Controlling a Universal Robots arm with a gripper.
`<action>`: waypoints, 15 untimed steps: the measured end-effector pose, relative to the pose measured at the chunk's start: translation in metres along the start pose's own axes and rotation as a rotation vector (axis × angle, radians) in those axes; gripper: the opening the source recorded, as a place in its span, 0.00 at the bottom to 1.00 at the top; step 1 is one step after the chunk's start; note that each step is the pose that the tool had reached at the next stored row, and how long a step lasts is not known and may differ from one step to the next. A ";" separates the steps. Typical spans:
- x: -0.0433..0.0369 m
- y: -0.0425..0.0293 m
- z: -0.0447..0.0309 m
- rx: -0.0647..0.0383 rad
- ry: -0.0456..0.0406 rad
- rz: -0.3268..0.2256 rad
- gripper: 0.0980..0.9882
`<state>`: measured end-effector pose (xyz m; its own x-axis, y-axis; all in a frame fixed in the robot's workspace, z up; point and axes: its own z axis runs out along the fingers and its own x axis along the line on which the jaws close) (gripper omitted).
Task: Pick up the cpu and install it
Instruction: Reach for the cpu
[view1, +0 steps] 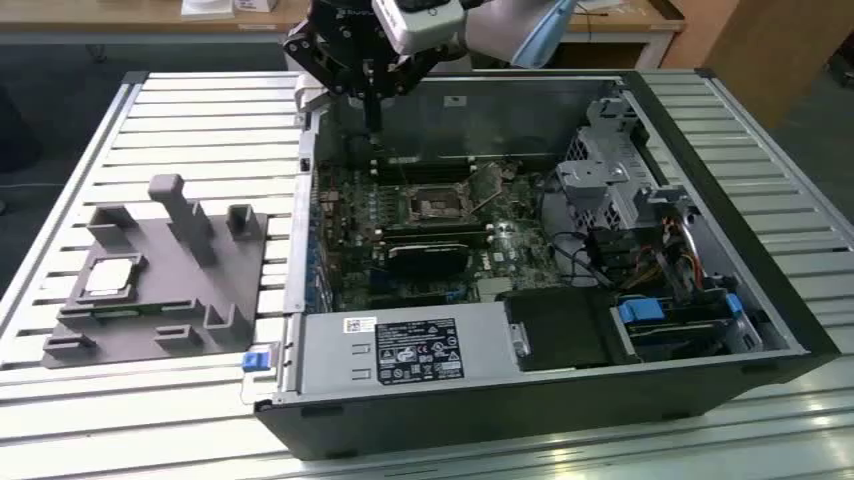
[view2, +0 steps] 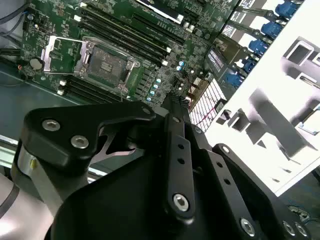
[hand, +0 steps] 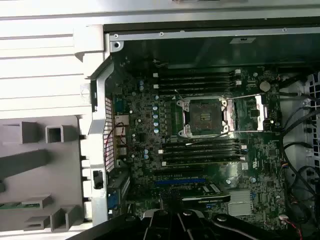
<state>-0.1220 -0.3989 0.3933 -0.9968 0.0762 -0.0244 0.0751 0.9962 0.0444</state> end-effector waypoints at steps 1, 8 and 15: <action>0.0000 0.0000 0.0000 0.000 0.0000 0.000 0.01; 0.0001 0.0000 0.0000 0.000 0.0000 0.000 0.01; 0.0062 -0.0005 0.0000 0.000 -0.0001 0.000 0.01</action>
<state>-0.1282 -0.3989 0.3932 -0.9968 0.0762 -0.0245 0.0751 0.9962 0.0444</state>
